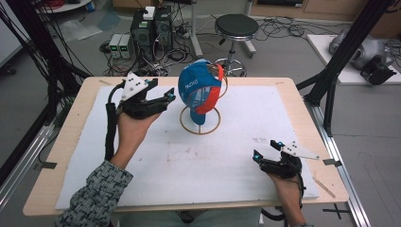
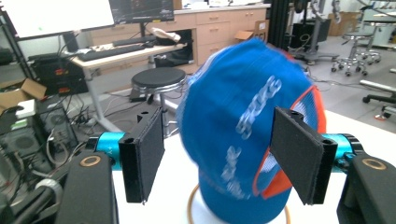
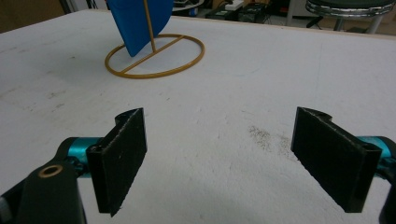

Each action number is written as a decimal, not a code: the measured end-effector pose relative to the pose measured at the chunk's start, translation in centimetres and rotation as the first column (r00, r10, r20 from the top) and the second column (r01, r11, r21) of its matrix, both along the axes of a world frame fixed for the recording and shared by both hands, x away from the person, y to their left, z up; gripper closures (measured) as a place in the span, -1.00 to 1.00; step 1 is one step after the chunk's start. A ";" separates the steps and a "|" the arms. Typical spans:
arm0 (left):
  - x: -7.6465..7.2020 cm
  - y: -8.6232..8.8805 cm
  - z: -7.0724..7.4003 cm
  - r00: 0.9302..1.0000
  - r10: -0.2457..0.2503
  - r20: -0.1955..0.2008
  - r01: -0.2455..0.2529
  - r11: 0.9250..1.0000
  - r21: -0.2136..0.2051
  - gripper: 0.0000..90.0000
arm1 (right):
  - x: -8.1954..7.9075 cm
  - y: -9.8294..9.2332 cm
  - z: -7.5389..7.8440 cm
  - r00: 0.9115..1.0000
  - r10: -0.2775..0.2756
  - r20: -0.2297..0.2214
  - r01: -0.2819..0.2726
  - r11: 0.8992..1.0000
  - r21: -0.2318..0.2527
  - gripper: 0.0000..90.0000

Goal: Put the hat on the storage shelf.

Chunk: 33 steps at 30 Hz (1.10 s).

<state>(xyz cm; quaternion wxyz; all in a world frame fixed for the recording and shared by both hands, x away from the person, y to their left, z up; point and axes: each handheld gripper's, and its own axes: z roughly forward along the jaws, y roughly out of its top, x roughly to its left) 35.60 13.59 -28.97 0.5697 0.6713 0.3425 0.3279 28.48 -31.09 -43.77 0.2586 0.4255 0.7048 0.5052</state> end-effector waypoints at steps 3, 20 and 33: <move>-0.5 1.2 -0.9 1.000 0.015 -0.001 -0.015 1.000 0.003 -0.22 | 0.1 0.1 0.0 1.000 0.003 0.000 -0.003 1.000 0.003 -0.61; -3.3 7.5 -6.5 0.997 0.083 -0.005 -0.083 0.997 -0.008 -0.24 | 0.5 0.8 0.1 1.000 0.014 0.002 -0.014 1.000 -0.001 -0.61; -4.7 11.3 -9.3 0.990 0.136 -0.048 -0.138 0.990 -0.027 -0.25 | 1.6 1.5 0.1 1.000 0.014 0.000 -0.014 1.000 0.022 -0.61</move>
